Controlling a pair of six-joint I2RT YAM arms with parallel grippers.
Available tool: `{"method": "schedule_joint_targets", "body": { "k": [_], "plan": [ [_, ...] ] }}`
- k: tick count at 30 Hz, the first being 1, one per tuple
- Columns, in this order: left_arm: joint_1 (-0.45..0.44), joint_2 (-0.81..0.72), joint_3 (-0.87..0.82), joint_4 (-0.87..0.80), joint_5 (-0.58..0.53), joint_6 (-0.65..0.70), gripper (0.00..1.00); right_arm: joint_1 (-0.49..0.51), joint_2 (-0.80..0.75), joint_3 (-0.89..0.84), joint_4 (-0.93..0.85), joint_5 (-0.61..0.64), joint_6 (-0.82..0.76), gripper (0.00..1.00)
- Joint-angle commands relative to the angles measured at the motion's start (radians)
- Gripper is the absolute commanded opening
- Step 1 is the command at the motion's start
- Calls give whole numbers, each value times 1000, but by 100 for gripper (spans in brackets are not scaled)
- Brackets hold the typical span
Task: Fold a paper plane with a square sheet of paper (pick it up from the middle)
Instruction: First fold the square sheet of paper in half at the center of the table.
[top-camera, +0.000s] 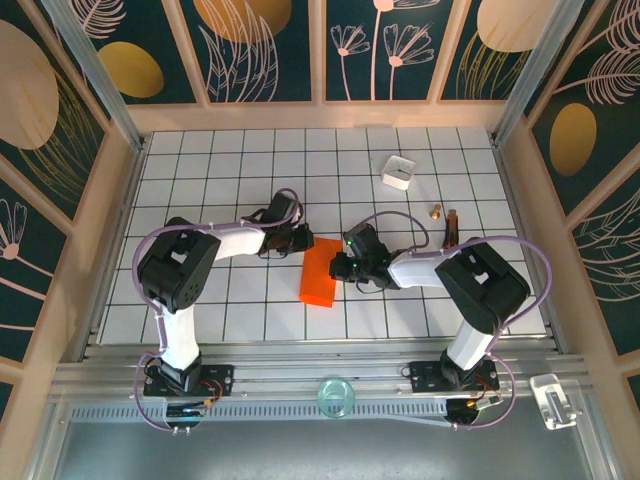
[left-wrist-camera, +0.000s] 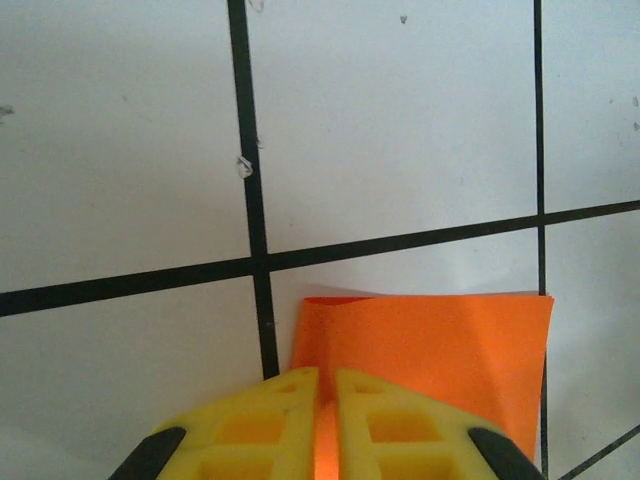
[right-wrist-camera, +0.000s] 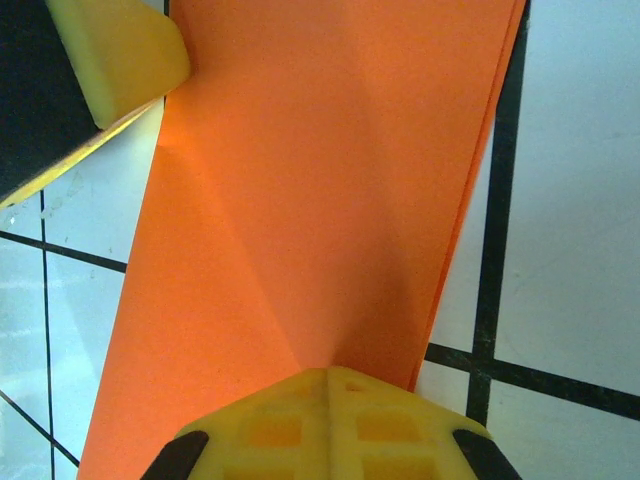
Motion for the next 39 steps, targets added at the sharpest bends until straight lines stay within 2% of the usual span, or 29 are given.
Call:
{"method": "schedule_joint_targets", "body": {
  "k": [1,6,13,19,22,28,32,34,39],
  "plan": [
    [2,-87,-9,-3,33,-10,18,7,73,-73,-243,106,7,0],
    [-26,-120,-60,77,123,-64,20,7,76,-70,-240,107,7,0],
    [-7,26,43,1,32,16,13,7,78,-55,-253,111,-1,0],
    [19,50,47,-30,-19,55,10,6,74,-60,-255,111,2,0],
    [19,6,28,-50,-17,64,12,6,68,-69,-258,112,4,0],
    [-28,-187,-85,-16,81,-11,20,7,67,-67,-262,114,3,0],
    [-57,-196,-187,33,154,-76,16,7,72,-64,-259,114,4,0],
    [-58,-180,-209,31,142,-69,12,6,74,-61,-257,114,3,0],
    [-40,-135,-200,-44,34,3,8,7,77,-58,-259,119,2,0]
  ]
}}
